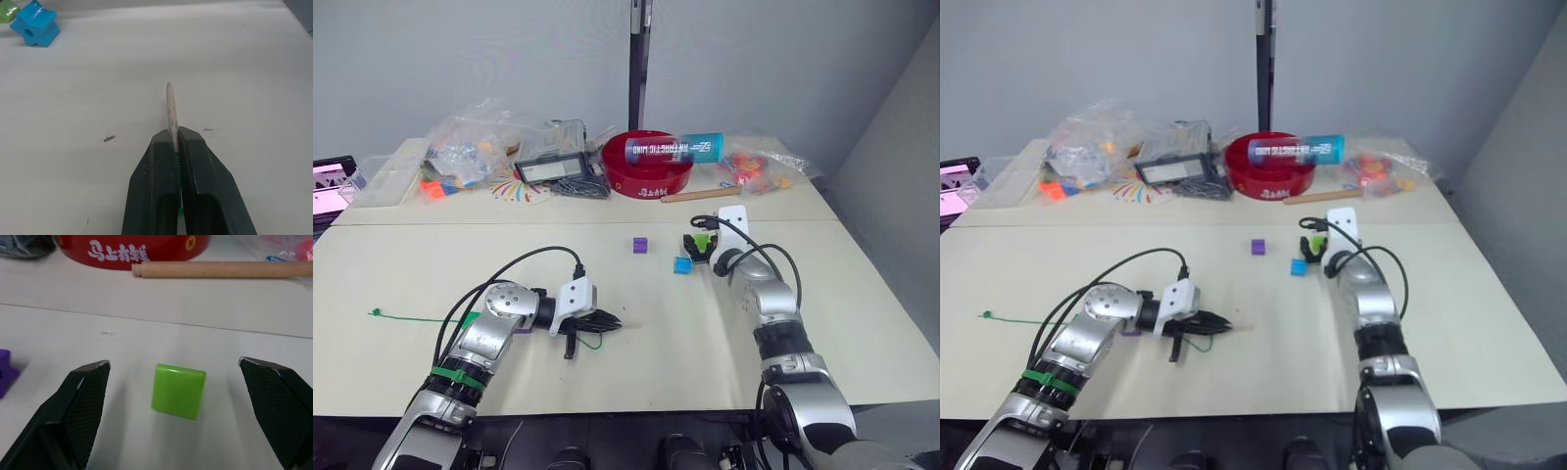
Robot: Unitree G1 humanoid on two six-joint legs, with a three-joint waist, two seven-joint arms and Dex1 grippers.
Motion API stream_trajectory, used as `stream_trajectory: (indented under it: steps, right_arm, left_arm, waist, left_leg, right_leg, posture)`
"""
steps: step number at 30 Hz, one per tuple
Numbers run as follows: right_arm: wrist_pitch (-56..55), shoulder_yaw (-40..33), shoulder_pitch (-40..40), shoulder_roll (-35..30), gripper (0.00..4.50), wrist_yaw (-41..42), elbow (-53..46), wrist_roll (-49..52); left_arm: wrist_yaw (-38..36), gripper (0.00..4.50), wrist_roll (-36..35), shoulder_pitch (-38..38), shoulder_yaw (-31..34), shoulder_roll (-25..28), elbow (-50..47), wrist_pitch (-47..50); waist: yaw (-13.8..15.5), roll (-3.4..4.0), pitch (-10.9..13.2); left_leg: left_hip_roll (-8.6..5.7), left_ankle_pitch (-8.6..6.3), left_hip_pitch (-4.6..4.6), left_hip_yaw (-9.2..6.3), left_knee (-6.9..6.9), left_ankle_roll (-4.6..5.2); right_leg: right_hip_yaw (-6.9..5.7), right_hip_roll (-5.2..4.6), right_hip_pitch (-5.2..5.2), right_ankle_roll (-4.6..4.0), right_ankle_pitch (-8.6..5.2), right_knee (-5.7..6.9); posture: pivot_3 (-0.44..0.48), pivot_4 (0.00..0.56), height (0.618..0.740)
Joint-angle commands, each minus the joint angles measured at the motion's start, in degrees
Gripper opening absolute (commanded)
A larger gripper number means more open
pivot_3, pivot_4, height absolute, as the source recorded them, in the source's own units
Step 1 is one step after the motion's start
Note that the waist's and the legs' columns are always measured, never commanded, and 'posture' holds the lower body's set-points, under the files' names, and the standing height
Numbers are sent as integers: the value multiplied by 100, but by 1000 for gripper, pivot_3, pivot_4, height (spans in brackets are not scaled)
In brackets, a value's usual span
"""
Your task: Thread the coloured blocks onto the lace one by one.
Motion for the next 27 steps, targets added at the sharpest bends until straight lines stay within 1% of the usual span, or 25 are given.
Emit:
stream_trajectory:
  steps: [1, 7, 9, 14, 16, 18, 22, 23, 24, 25, 27]
  right_arm:
    - [-373, -127, -272, -78, 4458, -95, 376, -39]
    - [-733, -97, -671, -55, 4458, -69, 1329, -59]
    - [-918, -81, -881, -29, 4458, -139, 1817, -113]
    - [-1144, -66, -1201, -34, 4458, -216, 2597, -190]
    - [-1225, -79, -1271, -30, 3959, -220, 2773, -196]
    - [-1293, -94, -1317, -25, 3356, -189, 2881, -196]
    - [-1348, -123, -1362, -4, 1937, -144, 2980, -170]
    - [-1358, -128, -1365, -4, 1643, -141, 2991, -165]
    - [-1375, -168, -1360, 2, 1235, -126, 2989, -123]
    - [-1399, -215, -1353, 6, 1167, -118, 2973, -75]
    - [-1481, -290, -1335, 1, 1169, -49, 2884, -7]
  left_arm:
    - [32, 0, -91, -27, 114, 21, -185, 23]
    - [42, 0, -99, -11, 116, 29, -216, 57]
    - [51, 0, -90, -8, 120, 31, -216, 62]
    - [70, 0, -95, 1, 128, 34, -246, 92]
    - [79, 0, -93, 1, 128, 31, -247, 97]
    - [90, 0, -97, 1, 131, 27, -253, 112]
    - [106, 0, -93, 18, 127, 39, -272, 111]
    - [107, 0, -94, 20, 126, 41, -276, 113]
    - [112, 0, -92, 13, 126, 36, -261, 109]
    - [112, 0, -90, 9, 124, 35, -250, 105]
    - [110, 0, -91, 7, 122, 33, -242, 106]
  waist:
    - [-14, 0, 0]
    - [-84, 0, 0]
    - [-103, 1, 0]
    - [-102, 1, 1]
    - [-101, 1, 1]
    - [-100, 1, 1]
    - [-95, 1, 1]
    - [-91, 1, 0]
    - [-91, 1, 0]
    - [-91, 1, 1]
    - [-92, 2, 1]
  left_leg:
    - [0, 0, 0, 0, -1, 0]
    - [0, 0, 2, -1, -10, 0]
    - [0, 0, 3, -1, -11, 0]
    - [1, 0, 5, 0, -13, 0]
    - [0, 0, 5, 0, -13, 0]
    - [0, 0, 5, 0, -13, 0]
    - [-1, 0, 5, 0, -14, 0]
    - [-2, 0, 5, 0, -14, 0]
    - [-3, 0, 5, -1, -13, 0]
    - [-3, 0, 5, -1, -14, 0]
    - [-3, 0, 5, 0, -13, 0]
  right_leg:
    - [0, 0, 0, 0, 0, 0]
    - [0, 0, -1, 0, 0, 0]
    - [0, 0, -1, -1, 0, 0]
    - [2, 0, -2, -1, 1, 1]
    - [3, -1, -2, -1, 1, 1]
    - [3, -1, -2, -1, 1, 2]
    - [3, -2, -1, 0, 2, 2]
    - [2, -3, -1, 1, 2, 1]
    - [3, -4, -1, 1, 2, 2]
    - [3, -4, -1, 1, 3, 1]
    - [3, -4, -1, 2, 3, 1]
  posture:
    - [0, 150, 731]
    - [0, 150, 731]
    - [0, 150, 731]
    - [0, 150, 731]
    - [0, 150, 731]
    - [0, 150, 731]
    - [0, 150, 731]
    - [0, 150, 731]
    - [0, 150, 731]
    - [0, 150, 731]
    - [0, 150, 731]
